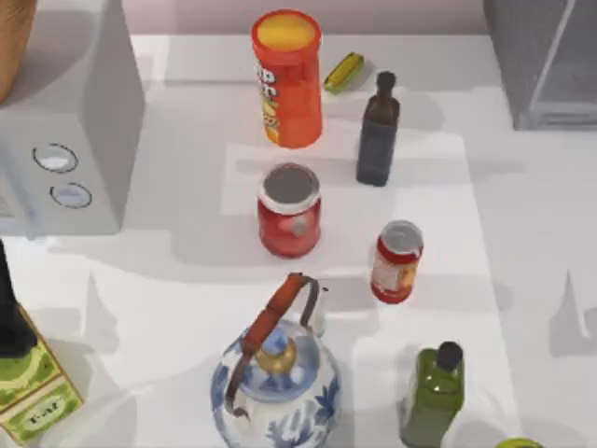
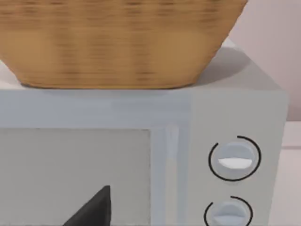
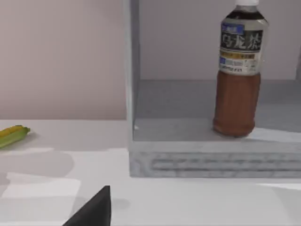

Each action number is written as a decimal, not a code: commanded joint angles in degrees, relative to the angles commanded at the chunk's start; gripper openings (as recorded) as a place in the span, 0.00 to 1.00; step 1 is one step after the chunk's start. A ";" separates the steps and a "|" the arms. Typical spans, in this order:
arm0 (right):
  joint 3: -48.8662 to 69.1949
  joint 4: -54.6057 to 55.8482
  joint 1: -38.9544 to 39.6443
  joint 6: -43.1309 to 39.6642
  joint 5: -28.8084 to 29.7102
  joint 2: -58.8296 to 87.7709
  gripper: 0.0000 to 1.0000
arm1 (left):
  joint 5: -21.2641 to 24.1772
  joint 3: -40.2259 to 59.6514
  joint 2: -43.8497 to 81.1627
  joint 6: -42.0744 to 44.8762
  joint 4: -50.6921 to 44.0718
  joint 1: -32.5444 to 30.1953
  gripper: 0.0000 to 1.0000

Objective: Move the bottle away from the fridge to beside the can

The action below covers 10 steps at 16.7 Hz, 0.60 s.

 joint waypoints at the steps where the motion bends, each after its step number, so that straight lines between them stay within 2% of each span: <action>1: 0.00 0.00 0.00 0.00 0.00 0.00 1.00 | 0.00 0.00 0.00 0.00 0.00 0.00 1.00; 5: 2.85 3.56 -0.59 0.17 -0.91 3.44 1.00 | 0.00 0.00 0.00 0.00 0.00 0.00 1.00; 10: 12.89 18.60 -3.33 0.72 -3.90 21.29 1.00 | 0.00 0.00 0.00 0.00 0.00 0.00 1.00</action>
